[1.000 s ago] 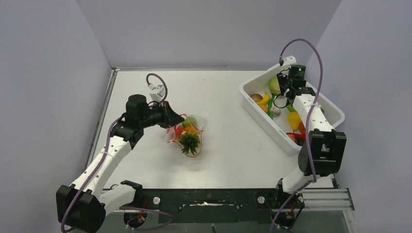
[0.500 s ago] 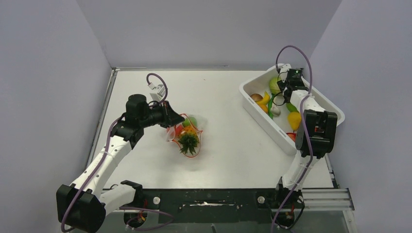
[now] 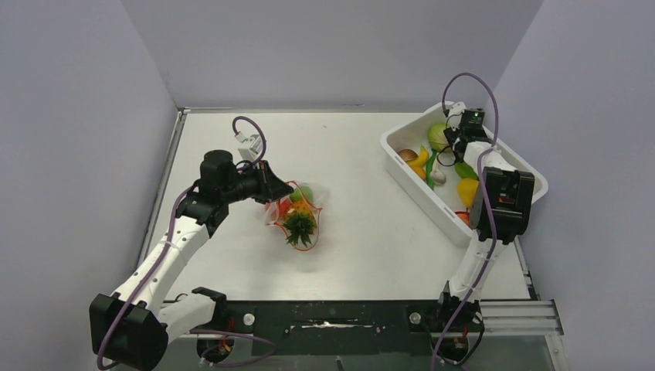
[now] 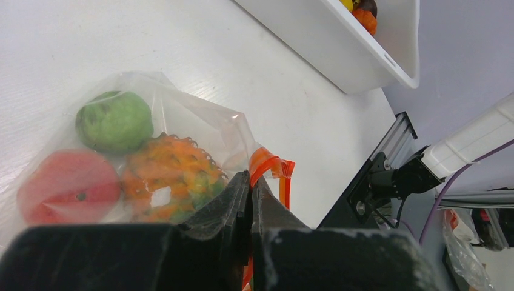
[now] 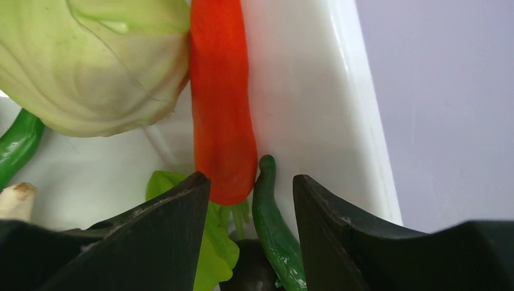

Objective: Place the food in the zip-top bag and seal the zipper
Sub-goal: Pick up the fake vegetable from the bin, then place the fake vegetable in the zipper food storage bag.

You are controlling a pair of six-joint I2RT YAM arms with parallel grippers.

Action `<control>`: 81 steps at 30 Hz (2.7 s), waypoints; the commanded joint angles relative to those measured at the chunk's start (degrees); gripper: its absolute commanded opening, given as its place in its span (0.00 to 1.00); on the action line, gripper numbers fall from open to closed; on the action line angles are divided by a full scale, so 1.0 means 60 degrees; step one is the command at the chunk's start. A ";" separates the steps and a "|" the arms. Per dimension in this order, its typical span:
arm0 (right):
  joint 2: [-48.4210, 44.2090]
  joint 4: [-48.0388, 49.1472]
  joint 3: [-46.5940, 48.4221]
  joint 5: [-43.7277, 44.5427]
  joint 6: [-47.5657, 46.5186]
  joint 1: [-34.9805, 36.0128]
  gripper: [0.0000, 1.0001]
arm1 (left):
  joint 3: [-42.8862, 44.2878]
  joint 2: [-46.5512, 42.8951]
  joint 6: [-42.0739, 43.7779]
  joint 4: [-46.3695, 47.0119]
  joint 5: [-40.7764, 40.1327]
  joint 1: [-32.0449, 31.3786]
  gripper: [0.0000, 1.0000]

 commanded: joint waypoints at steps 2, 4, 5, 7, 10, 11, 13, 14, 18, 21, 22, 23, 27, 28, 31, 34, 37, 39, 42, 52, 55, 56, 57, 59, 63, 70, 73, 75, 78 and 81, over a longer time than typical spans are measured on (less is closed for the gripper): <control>0.0042 0.0676 0.0422 -0.0556 -0.0049 -0.0010 0.54 | 0.0320 -0.0171 -0.0072 0.0574 0.0007 0.0073 0.00; 0.0186 0.0824 0.0433 -0.0494 -0.0152 -0.0028 0.54 | 0.0333 -0.0160 -0.0052 0.0547 -0.0003 0.0067 0.00; 0.0276 0.0861 0.0458 -0.0415 -0.0205 -0.0034 0.54 | 0.0340 -0.0160 -0.0046 0.0521 -0.0012 0.0073 0.00; 0.0487 0.0915 0.0584 -0.0107 -0.0275 -0.0050 0.54 | 0.0357 -0.0157 -0.0017 0.0490 -0.0028 0.0067 0.00; 0.0734 0.0999 0.0690 0.0167 -0.0384 -0.0051 0.54 | 0.0364 -0.0132 0.0001 0.0468 -0.0072 0.0069 0.00; 0.0771 0.1083 0.0659 0.0194 -0.0407 -0.0050 0.54 | 0.0366 -0.0131 -0.0006 0.0465 -0.0074 0.0074 0.00; 0.0869 0.1195 0.0640 0.0182 -0.0460 -0.0075 0.54 | 0.0364 -0.0112 -0.0027 0.0490 -0.0064 0.0074 0.00; 0.0898 0.1212 0.0632 0.0212 -0.0491 -0.0066 0.53 | 0.0353 -0.0126 -0.0041 0.0499 -0.0071 0.0072 0.00; 0.0829 0.1318 0.0539 0.0473 -0.0582 -0.0067 0.45 | 0.0338 -0.0117 -0.0072 0.0518 -0.0103 0.0068 0.00; 0.0558 0.1393 0.0388 0.0559 -0.0583 -0.0058 0.37 | 0.0329 -0.0137 -0.0135 0.0552 -0.0129 0.0069 0.00; 0.0442 0.1423 0.0331 0.0609 -0.0565 -0.0040 0.34 | 0.0319 -0.0144 -0.0175 0.0545 -0.0154 0.0066 0.00; 0.0312 0.1451 0.0270 0.0642 -0.0526 -0.0016 0.32 | 0.0319 -0.0141 -0.0206 0.0545 -0.0174 0.0069 0.00; -0.0216 0.1390 0.0071 0.0671 -0.0322 0.0102 0.24 | 0.0334 -0.0187 -0.0379 0.0635 -0.0202 0.0072 0.00; -0.0349 0.1359 0.0017 0.0736 -0.0293 0.0143 0.23 | 0.0334 -0.0209 -0.0442 0.0666 -0.0204 0.0066 0.00; -0.0741 0.1279 -0.0197 0.0971 -0.0224 0.0340 0.21 | 0.0356 -0.0239 -0.0571 0.0719 -0.0202 0.0074 0.00; -0.1217 0.1047 -0.0358 0.1135 0.0043 0.0466 0.21 | 0.0427 -0.0261 -0.0649 0.0692 -0.0215 0.0073 0.00; -0.1730 0.0867 -0.0560 0.1130 0.0312 0.0643 0.21 | 0.0480 -0.0287 -0.0708 0.0684 -0.0202 0.0066 0.00; -0.2073 0.0648 -0.0623 0.1030 0.0584 0.0754 0.21 | 0.0494 -0.0302 -0.0756 0.0677 -0.0217 0.0072 0.00; -0.2610 0.0366 -0.0743 0.0849 0.0966 0.1026 0.21 | 0.0484 -0.0313 -0.0891 0.0689 -0.0211 0.0068 0.00; -0.4836 -0.0610 -0.1213 -0.0749 0.2648 0.2001 0.21 | 0.0575 -0.0214 -0.1538 0.0985 0.0006 0.0081 0.00; -0.5666 -0.0570 -0.1493 -0.1624 0.3227 0.2253 0.21 | 0.0751 -0.0146 -0.1710 0.0984 0.0035 0.0088 0.00; -0.5952 -0.0476 -0.1625 -0.1999 0.3447 0.2329 0.21 | 0.0802 -0.0134 -0.1791 0.0984 0.0048 0.0089 0.00; -0.6272 -0.0310 -0.1819 -0.2494 0.3650 0.2415 0.21 | 0.0847 -0.0127 -0.1888 0.0995 0.0057 0.0100 0.00; -0.6872 0.0119 -0.2255 -0.3442 0.4014 0.2633 0.21 | 0.0897 -0.0130 -0.2182 0.1076 0.0070 0.0096 0.00; -0.7750 0.0738 -0.2785 -0.4815 0.4631 0.3171 0.21 | 0.1020 -0.0073 -0.2835 0.1195 0.0183 0.0107 0.00; -0.8774 0.1940 -0.3426 -0.6893 0.5461 0.4732 0.21 | 0.0753 -0.0132 -0.3711 0.1873 0.0300 0.0129 0.00; -0.9167 0.2963 -0.3925 -0.7343 0.5984 0.5518 0.21 | 0.0564 -0.0066 -0.3561 0.1682 0.0018 0.0147 0.00; -0.9385 0.4592 -0.4686 -0.7826 0.6602 0.5884 0.21 | 0.0361 -0.0043 -0.3677 0.1665 -0.0115 0.0164 0.00; -0.9380 0.6137 -0.5395 -0.8370 0.6920 0.6511 0.21 | -0.0039 -0.0082 -0.4140 0.2191 -0.0018 0.0177 0.00; -0.9226 0.6581 -0.5615 -0.8443 0.6211 0.7356 0.22 | -0.0294 -0.0090 -0.4501 0.2589 0.0020 0.0186 0.00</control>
